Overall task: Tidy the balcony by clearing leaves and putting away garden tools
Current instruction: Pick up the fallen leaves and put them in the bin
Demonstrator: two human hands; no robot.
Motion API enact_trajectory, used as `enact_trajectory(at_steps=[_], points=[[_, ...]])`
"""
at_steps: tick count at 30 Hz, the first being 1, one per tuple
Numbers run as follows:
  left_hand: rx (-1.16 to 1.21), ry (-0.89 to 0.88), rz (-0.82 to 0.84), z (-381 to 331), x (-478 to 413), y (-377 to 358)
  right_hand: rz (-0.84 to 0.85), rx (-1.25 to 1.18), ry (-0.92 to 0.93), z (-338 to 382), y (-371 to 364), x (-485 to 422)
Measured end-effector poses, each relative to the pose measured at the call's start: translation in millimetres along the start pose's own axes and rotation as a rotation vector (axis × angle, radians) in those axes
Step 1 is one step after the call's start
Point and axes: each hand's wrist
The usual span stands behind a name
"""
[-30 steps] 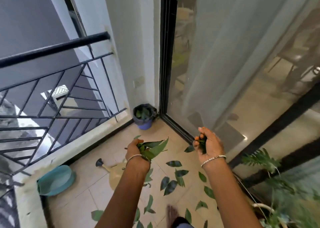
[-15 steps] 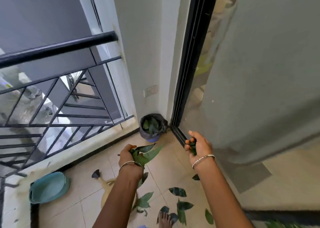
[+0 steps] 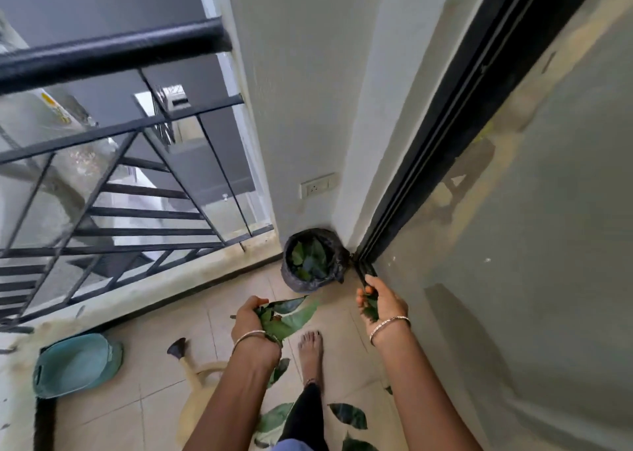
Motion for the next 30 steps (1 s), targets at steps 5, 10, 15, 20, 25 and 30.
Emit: enact_trajectory(at_steps=[5, 10, 15, 20, 25, 30], points=[[-0.011, -0.003, -0.131, -7.8, -64.6, -61.6, -0.047, 0.101, -0.111, 1.9, -31.7, -99.4], [0.006, -0.013, -0.236, -3.2, -141.2, -94.6, -0.062, 0.140, -0.249, -17.0, -51.5, -205.0], [0.034, -0.007, -0.317, 13.4, -236.3, -103.8, -0.054, 0.209, -0.338, -64.4, -59.4, -319.2], [0.116, 0.003, -0.364, 33.3, -339.6, -106.6, 0.026, 0.348, -0.385, -114.4, -67.8, -414.7], [0.110, -0.085, -0.505, 54.4, -427.2, -119.3, 0.096, 0.363, -0.430, -139.6, -67.3, -467.5], [-0.069, -0.318, -0.579, 78.8, -494.9, -124.4, 0.058, 0.247, -0.341, -145.3, -56.6, -484.2]])
Point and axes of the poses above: each hand's wrist, its own x-axis away from the middle knuckle, its own y-axis out of the back of the hand, z = x × y, and after that the axes turned 7 degrees about z, right-handed
